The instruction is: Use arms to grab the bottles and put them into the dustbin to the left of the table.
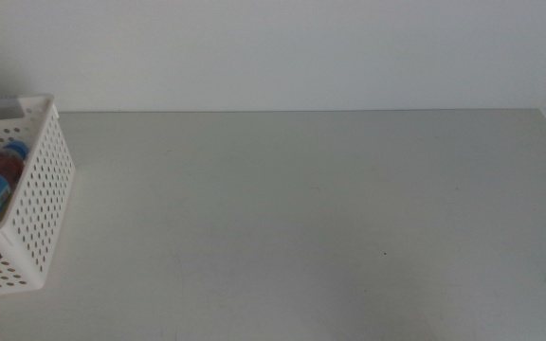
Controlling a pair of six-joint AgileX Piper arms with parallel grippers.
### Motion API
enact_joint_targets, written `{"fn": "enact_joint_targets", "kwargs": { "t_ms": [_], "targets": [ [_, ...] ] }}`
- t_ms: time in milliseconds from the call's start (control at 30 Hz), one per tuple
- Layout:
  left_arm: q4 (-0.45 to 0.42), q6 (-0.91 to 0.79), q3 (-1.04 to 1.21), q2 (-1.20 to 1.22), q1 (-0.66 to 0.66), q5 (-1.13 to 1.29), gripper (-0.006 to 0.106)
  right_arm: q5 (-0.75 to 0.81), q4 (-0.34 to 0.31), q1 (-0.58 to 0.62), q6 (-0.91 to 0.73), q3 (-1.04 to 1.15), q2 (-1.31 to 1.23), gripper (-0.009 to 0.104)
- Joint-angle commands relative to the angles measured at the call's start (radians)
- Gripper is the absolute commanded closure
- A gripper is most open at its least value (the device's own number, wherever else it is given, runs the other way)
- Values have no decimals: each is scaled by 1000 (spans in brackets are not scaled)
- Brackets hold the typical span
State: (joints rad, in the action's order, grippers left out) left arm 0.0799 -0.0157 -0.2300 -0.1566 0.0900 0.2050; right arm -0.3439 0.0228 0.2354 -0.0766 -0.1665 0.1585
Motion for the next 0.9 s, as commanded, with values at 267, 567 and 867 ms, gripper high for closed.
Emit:
{"fn": "enact_joint_targets", "kwargs": {
  "t_ms": [267, 567, 867],
  "targets": [
    [8, 16, 190, 183, -24, -86, 8, 81, -29, -63, -6, 158, -166, 30],
    [-11, 16, 262, 195, -24, -98, 8, 76, 52, -256, -6, 185, -186, 30],
    [-13, 16, 261, 195, -22, -86, 8, 76, 50, -297, -6, 185, -194, 30]
  ]
}}
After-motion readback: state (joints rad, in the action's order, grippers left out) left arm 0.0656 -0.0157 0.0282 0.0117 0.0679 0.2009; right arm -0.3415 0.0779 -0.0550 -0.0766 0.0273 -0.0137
